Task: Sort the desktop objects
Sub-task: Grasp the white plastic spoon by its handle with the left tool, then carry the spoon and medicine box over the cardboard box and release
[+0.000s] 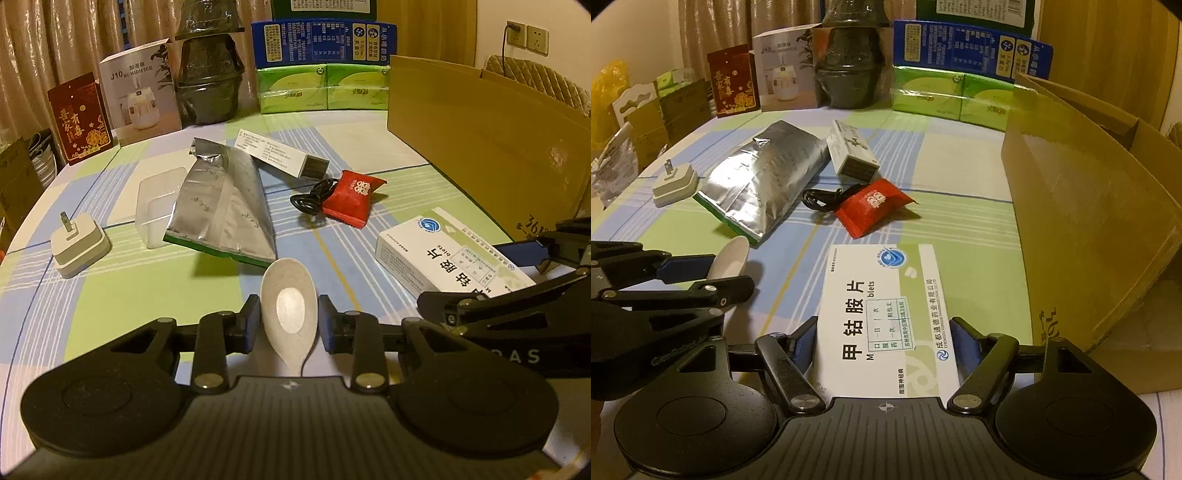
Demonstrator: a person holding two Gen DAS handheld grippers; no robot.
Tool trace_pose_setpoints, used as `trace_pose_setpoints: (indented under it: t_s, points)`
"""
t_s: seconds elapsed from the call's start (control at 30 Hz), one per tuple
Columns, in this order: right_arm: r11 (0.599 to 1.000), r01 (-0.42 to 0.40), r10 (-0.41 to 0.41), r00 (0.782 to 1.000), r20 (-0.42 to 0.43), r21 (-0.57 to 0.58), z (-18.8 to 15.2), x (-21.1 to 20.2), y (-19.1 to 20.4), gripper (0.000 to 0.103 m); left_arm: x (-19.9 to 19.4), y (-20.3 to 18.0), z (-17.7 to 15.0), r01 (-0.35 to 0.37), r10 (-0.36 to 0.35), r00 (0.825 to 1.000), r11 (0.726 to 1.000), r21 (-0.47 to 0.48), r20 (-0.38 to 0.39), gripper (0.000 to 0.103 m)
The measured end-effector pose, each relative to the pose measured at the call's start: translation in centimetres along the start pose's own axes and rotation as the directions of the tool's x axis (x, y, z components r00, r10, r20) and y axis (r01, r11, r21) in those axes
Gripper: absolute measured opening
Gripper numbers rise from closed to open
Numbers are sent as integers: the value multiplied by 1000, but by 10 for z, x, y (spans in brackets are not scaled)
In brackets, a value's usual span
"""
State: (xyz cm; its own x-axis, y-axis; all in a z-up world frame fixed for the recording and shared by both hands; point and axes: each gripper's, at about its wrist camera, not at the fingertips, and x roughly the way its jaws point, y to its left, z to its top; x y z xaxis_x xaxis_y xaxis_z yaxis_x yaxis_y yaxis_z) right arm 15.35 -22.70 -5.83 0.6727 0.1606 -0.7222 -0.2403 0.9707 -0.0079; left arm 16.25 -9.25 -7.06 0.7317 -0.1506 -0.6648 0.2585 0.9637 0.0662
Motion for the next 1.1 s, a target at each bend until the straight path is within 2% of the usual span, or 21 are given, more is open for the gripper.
trace_pose_setpoints:
  t_s: [0.5,0.7,1.1]
  points:
    - [1000,3,-3,1000,6,10,1,1,-1,72,1,5,-2,7,-7,1000,999,-53,1,29]
    - [1000,13,-13,1000,8,18,1,1,-2,68,-1,4,-2,7,-7,1000,998,-60,-1,27]
    - [1000,26,-27,997,71,14,5,-23,-2,68,-20,5,2,9,-9,1000,998,-69,10,27]
